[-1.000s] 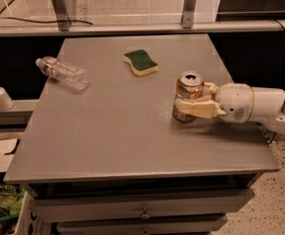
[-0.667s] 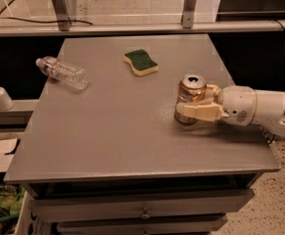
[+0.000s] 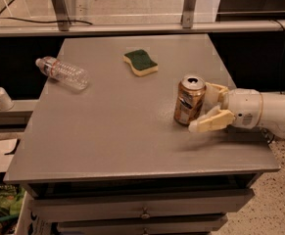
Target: Place orange can upright
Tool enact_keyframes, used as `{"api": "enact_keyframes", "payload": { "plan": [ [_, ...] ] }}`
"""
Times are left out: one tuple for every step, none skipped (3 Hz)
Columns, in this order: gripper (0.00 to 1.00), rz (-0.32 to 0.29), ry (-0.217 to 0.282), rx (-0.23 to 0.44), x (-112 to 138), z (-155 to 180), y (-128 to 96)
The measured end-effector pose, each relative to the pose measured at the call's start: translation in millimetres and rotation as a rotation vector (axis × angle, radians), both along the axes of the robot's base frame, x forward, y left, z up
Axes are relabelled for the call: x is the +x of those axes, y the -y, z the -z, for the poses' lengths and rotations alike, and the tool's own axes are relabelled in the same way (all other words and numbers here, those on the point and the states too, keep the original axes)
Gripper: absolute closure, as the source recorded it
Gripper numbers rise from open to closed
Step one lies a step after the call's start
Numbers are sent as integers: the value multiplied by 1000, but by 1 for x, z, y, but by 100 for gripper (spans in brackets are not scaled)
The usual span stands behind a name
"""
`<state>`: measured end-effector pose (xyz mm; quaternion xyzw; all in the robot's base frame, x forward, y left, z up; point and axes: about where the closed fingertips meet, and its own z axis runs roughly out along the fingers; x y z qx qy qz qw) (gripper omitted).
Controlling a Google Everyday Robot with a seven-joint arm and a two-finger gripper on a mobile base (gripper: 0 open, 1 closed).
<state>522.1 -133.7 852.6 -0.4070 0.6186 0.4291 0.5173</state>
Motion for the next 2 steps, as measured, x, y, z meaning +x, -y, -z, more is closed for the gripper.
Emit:
{"api": "enact_keyframes", "payload": {
  "plan": [
    [0, 33, 9, -5, -1, -5, 17],
    [0, 93, 34, -30, -7, -18, 52]
  ]
}}
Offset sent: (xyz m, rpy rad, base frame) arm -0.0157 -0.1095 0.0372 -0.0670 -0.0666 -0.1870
